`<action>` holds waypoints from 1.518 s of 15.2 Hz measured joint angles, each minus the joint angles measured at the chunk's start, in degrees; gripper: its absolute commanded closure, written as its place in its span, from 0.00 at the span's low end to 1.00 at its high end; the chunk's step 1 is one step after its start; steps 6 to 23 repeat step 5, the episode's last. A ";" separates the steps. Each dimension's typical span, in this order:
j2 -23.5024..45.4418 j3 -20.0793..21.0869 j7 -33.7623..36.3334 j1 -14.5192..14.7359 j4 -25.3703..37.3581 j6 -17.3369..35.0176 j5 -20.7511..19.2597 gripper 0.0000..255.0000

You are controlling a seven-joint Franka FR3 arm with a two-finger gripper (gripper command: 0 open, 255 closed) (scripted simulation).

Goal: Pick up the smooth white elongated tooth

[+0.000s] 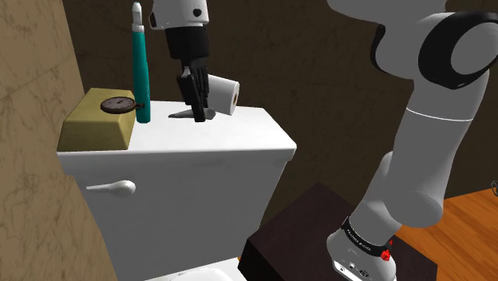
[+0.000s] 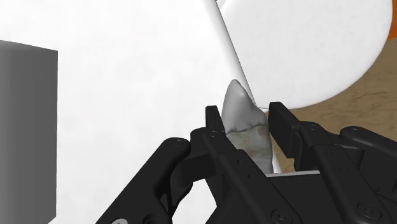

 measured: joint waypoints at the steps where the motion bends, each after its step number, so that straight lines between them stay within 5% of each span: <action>1: 0.03 0.03 0.07 0.05 0.71 -0.68 -0.01 1.00; 5: 1.18 0.15 0.53 0.53 5.07 -3.98 -0.42 1.00; 23: 1.18 0.15 0.53 0.53 5.07 -3.98 -0.42 1.00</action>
